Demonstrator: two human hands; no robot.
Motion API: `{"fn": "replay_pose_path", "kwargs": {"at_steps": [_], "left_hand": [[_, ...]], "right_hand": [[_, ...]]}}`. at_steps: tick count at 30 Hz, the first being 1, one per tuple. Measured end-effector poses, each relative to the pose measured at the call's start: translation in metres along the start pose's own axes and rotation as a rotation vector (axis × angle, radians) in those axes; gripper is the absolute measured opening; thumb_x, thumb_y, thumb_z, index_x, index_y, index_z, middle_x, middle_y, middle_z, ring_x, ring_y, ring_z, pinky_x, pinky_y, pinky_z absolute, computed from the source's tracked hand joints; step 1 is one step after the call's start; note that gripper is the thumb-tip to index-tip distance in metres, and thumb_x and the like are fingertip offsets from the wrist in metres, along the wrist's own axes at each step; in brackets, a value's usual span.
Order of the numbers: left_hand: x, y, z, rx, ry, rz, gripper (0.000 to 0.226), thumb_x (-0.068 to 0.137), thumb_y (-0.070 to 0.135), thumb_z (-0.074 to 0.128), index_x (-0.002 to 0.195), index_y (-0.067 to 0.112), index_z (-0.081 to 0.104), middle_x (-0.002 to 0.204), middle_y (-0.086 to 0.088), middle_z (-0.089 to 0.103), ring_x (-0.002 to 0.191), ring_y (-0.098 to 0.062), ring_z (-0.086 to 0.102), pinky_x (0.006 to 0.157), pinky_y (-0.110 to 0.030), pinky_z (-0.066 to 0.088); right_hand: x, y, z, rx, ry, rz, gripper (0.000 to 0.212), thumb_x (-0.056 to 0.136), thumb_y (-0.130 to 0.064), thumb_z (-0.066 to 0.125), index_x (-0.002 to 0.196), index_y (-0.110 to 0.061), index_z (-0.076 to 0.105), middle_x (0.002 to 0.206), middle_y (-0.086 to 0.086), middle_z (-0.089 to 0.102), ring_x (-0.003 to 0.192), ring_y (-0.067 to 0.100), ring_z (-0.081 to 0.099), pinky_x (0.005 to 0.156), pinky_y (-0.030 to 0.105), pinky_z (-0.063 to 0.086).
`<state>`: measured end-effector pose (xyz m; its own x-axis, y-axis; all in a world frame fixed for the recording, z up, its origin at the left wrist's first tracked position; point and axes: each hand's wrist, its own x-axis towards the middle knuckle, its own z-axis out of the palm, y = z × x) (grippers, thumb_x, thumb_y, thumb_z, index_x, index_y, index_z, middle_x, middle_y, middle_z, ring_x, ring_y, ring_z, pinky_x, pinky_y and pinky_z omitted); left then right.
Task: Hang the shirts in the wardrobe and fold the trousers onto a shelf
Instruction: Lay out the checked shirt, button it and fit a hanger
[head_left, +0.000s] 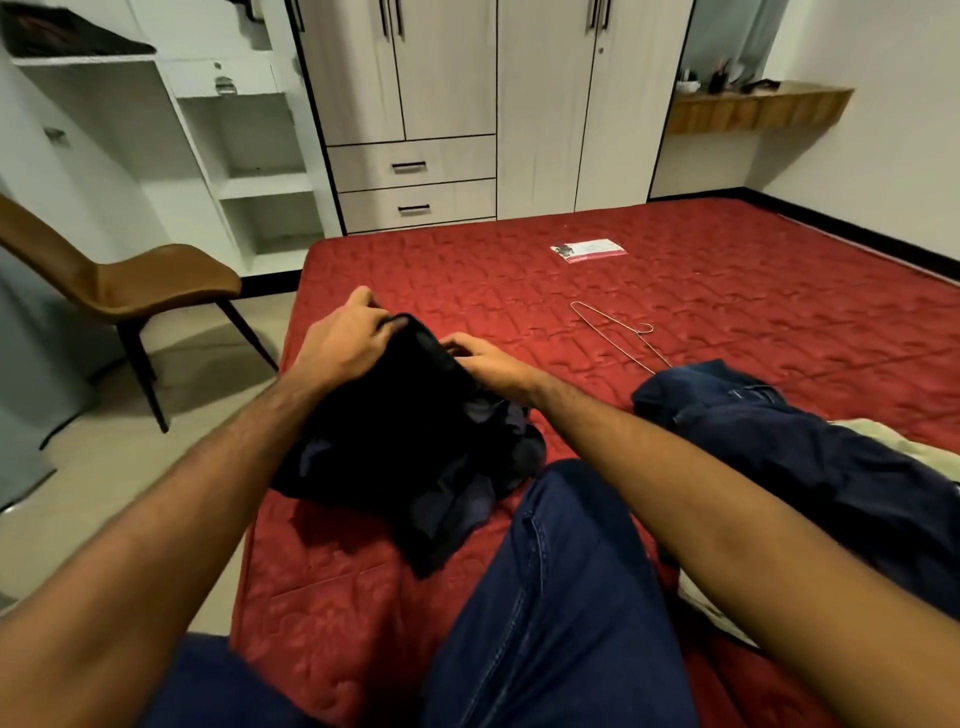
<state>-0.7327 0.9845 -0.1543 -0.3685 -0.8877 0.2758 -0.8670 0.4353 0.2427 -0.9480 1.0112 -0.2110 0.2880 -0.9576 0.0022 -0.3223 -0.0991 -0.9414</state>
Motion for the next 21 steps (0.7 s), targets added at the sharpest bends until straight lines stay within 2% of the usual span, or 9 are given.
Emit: {"fn": "replay_pose_path", "kwargs": {"at_steps": [3,5,7,10,11,13,14,17,21], "left_hand": [[0.006,0.021,0.011,0.014,-0.005,-0.046,0.046,0.1,0.052,0.042,0.097,0.015,0.069,0.105,-0.011,0.063,0.104,-0.035,0.063,0.081,-0.042,0.048],[0.006,0.027,0.013,0.005,0.055,-0.084,0.037,0.099,0.05,0.045,0.093,0.017,0.062,0.106,-0.018,0.069,0.101,-0.04,0.064,0.075,-0.042,0.046],[0.005,0.027,0.015,-0.002,0.087,-0.106,0.026,0.099,0.046,0.048,0.099,0.021,0.054,0.106,-0.02,0.069,0.1,-0.042,0.064,0.075,-0.043,0.046],[0.0,0.029,0.018,-0.082,0.075,-0.137,0.018,0.1,0.038,0.048,0.11,0.023,0.047,0.106,-0.023,0.067,0.1,-0.043,0.063,0.078,-0.044,0.046],[0.001,0.03,0.018,-0.161,0.076,-0.161,0.014,0.1,0.035,0.048,0.108,0.024,0.047,0.104,-0.021,0.067,0.098,-0.041,0.063,0.079,-0.044,0.048],[0.003,0.027,0.013,-0.384,0.085,-0.194,0.006,0.099,0.029,0.049,0.103,0.026,0.047,0.098,-0.014,0.068,0.089,-0.033,0.064,0.08,-0.043,0.053],[0.004,0.025,0.01,-0.479,0.083,-0.195,0.004,0.099,0.025,0.05,0.102,0.024,0.048,0.094,-0.011,0.068,0.084,-0.029,0.064,0.078,-0.042,0.054],[0.003,0.011,-0.004,-0.558,0.018,-0.188,0.008,0.099,0.019,0.054,0.093,0.019,0.05,0.08,-0.004,0.062,0.072,-0.02,0.057,0.073,-0.036,0.046],[0.002,-0.021,-0.01,-0.517,-0.109,-0.245,0.018,0.09,0.028,0.069,0.075,0.026,0.059,0.095,-0.004,0.053,0.095,-0.021,0.051,0.091,-0.035,0.038]], "right_hand": [[-0.011,-0.013,0.017,0.25,-0.044,0.069,0.022,0.096,-0.024,0.059,0.117,-0.019,0.056,0.113,-0.001,0.062,0.101,0.01,0.058,0.086,0.027,0.046],[-0.017,-0.018,0.014,0.377,-0.076,0.153,0.027,0.09,-0.053,0.061,0.104,-0.031,0.058,0.101,-0.006,0.061,0.091,0.01,0.058,0.078,0.031,0.042],[-0.019,-0.015,0.004,0.434,-0.069,0.198,0.04,0.082,-0.069,0.061,0.102,-0.034,0.057,0.097,-0.006,0.058,0.084,0.012,0.056,0.068,0.03,0.04],[-0.017,-0.002,-0.003,0.07,0.018,0.116,0.053,0.083,-0.049,0.074,0.124,-0.026,0.05,0.12,-0.001,0.059,0.099,0.013,0.061,0.072,0.031,0.047],[-0.01,0.007,-0.003,-0.131,0.085,0.031,0.052,0.081,-0.037,0.08,0.121,-0.018,0.053,0.115,0.004,0.059,0.096,0.014,0.059,0.073,0.031,0.047],[0.004,0.016,-0.001,-0.272,0.253,-0.115,0.025,0.082,-0.02,0.08,0.098,-0.012,0.062,0.091,0.007,0.058,0.082,0.015,0.055,0.07,0.03,0.042],[0.005,0.012,0.0,-0.194,0.293,-0.132,0.013,0.085,-0.013,0.076,0.088,-0.013,0.063,0.079,0.003,0.057,0.072,0.012,0.053,0.064,0.029,0.04],[0.012,-0.003,-0.011,0.183,0.338,-0.096,0.012,0.095,-0.003,0.061,0.086,-0.009,0.065,0.064,-0.008,0.058,0.054,-0.001,0.051,0.056,0.019,0.041],[0.03,-0.023,-0.027,0.265,0.272,-0.044,0.013,0.099,-0.006,0.056,0.098,-0.002,0.068,0.066,-0.009,0.068,0.057,0.002,0.06,0.058,0.017,0.049]]}}
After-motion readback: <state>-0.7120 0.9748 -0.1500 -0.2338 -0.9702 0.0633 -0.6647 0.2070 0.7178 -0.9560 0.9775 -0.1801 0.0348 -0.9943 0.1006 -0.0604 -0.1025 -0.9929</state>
